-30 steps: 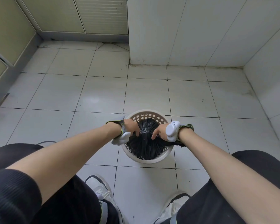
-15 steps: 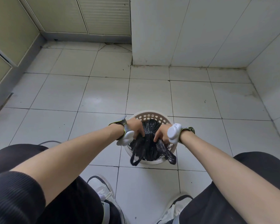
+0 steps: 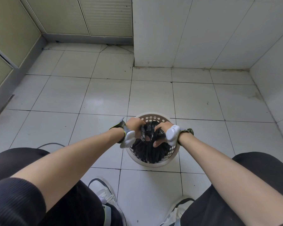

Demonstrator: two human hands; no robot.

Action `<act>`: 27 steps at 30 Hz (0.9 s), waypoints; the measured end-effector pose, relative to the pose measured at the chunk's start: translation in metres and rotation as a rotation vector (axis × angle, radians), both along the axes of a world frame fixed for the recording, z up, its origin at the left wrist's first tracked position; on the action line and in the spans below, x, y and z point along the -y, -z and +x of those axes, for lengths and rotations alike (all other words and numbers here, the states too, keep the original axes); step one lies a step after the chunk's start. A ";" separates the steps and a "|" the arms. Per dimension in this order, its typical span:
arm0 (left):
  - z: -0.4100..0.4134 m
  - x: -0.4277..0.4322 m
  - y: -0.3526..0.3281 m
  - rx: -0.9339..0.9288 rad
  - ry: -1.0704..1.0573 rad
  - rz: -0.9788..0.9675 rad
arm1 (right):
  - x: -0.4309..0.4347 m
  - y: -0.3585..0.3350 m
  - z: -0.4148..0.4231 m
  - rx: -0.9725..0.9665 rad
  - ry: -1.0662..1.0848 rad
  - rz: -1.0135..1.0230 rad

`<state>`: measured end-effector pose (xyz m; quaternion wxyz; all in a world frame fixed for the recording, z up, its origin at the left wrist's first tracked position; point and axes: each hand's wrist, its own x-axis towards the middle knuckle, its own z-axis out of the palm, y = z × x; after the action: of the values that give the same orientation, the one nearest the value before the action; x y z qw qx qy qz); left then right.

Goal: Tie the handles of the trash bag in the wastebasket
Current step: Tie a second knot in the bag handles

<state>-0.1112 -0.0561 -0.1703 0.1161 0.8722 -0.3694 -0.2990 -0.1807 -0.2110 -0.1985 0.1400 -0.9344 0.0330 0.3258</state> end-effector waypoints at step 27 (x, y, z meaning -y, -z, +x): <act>0.021 -0.008 0.010 0.156 -0.071 -0.015 | -0.016 0.008 0.031 -0.053 0.171 -0.103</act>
<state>-0.0900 -0.0481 -0.1799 0.1041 0.9043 -0.3486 -0.2232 -0.1496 -0.1951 -0.2066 0.1183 -0.9252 0.1328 0.3352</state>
